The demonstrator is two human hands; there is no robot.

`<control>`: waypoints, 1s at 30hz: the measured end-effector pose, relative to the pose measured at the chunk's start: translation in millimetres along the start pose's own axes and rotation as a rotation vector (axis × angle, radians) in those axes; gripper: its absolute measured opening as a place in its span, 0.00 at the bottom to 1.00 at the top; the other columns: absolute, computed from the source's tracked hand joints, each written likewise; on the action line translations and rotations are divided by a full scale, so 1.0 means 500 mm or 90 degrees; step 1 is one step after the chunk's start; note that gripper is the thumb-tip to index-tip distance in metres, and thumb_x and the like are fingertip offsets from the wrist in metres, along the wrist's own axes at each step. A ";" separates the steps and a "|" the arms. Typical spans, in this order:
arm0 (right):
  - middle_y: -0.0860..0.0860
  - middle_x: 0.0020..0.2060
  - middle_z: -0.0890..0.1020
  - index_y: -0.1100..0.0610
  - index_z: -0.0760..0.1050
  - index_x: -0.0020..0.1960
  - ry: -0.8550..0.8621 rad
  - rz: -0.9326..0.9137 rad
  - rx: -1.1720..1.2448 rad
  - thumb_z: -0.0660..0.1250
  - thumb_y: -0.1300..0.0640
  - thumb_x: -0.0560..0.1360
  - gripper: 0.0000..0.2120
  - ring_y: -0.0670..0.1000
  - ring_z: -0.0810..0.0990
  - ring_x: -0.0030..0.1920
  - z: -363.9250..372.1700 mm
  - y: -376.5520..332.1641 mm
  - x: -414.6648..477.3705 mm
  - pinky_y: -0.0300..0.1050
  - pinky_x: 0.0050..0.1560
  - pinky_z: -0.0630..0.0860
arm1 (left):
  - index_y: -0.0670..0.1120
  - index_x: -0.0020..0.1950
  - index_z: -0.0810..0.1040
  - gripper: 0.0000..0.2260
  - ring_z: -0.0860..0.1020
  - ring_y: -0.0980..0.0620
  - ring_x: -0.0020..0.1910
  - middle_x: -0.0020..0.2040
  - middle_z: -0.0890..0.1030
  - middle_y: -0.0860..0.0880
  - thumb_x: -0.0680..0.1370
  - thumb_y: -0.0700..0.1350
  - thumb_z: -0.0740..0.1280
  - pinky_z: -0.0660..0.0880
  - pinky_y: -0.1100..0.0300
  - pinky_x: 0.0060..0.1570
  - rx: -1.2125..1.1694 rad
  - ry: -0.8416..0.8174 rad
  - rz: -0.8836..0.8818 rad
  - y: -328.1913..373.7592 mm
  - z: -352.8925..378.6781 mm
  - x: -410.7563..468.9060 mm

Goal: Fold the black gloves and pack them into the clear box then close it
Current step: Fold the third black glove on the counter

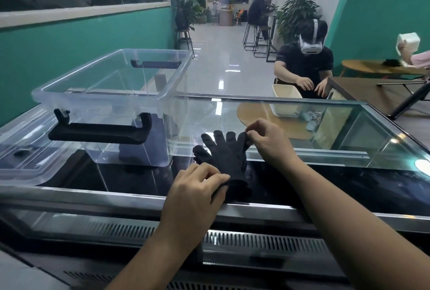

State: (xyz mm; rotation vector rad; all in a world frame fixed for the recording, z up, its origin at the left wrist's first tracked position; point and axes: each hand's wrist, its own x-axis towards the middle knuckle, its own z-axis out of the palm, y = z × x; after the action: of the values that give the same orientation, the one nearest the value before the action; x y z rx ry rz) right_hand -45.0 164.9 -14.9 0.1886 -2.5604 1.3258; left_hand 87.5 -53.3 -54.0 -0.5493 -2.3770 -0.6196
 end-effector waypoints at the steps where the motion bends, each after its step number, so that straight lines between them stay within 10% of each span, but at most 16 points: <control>1: 0.47 0.38 0.88 0.53 0.82 0.47 0.001 0.001 0.002 0.67 0.61 0.77 0.06 0.47 0.87 0.43 0.001 0.002 0.001 0.50 0.53 0.83 | 0.51 0.58 0.88 0.08 0.80 0.55 0.50 0.51 0.83 0.57 0.79 0.46 0.76 0.78 0.53 0.52 0.004 0.001 0.007 -0.001 0.001 -0.002; 30: 0.46 0.41 0.86 0.52 0.79 0.54 0.038 0.043 -0.013 0.72 0.60 0.73 0.11 0.46 0.83 0.46 0.001 0.017 0.005 0.37 0.42 0.72 | 0.57 0.54 0.85 0.13 0.78 0.62 0.57 0.56 0.80 0.63 0.80 0.64 0.67 0.76 0.56 0.60 -0.075 -0.100 -0.040 -0.002 -0.020 0.015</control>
State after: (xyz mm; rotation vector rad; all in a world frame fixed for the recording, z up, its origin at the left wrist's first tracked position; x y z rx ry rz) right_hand -49.5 169.5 -21.1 0.0588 -2.5495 1.3072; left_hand 86.2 -57.9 -42.3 -0.5959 -2.5241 -0.7746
